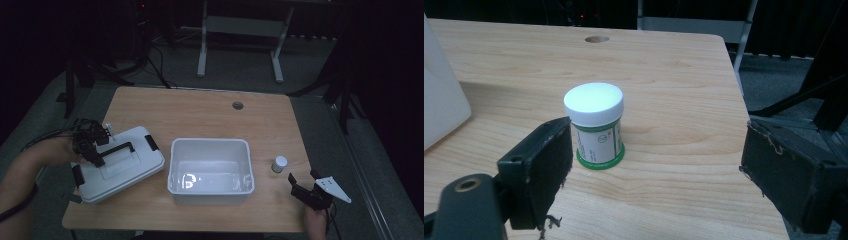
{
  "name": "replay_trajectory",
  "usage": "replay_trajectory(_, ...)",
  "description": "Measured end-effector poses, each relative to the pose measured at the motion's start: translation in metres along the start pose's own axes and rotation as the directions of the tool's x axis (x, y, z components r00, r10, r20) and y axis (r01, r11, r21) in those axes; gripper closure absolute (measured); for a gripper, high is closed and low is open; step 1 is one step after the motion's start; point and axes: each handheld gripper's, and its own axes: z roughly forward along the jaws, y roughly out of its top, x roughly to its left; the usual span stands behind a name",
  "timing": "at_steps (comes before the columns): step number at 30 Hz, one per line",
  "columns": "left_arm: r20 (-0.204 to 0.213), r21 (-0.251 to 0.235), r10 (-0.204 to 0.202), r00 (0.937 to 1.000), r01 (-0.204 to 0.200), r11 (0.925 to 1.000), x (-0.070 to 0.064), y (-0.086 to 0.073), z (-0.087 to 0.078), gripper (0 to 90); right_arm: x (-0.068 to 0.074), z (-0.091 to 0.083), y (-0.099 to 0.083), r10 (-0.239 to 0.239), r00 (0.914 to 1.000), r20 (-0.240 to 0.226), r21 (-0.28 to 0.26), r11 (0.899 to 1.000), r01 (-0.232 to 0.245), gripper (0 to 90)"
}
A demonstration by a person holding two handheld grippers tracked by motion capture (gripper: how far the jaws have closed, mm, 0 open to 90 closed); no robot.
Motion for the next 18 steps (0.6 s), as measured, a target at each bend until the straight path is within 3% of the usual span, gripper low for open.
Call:
replay_trajectory(4, -0.004, 0.013, -0.004, 1.0000, 0.004, 0.9999, 0.003, 0.004, 0.017, 83.7, 0.000, 0.000, 0.000, 0.001, 1.0000, 0.000, 0.000, 1.000, -0.001, 12.8)
replay_trajectory(8, 0.019, 0.019, -0.012, 0.9997, 0.011, 0.9998, 0.005, 0.006, 0.031, 83.7, 0.000, 0.000, 0.000, 0.000, 1.0000, -0.001, -0.001, 1.000, 0.000, 12.8)
replay_trajectory(18, 0.054, 0.033, -0.013, 0.9985, 0.011, 0.9994, 0.006, 0.014, 0.053, 83.7, 0.001, 0.000, 0.000, -0.004, 1.0000, 0.001, 0.004, 1.000, 0.004, 12.8)
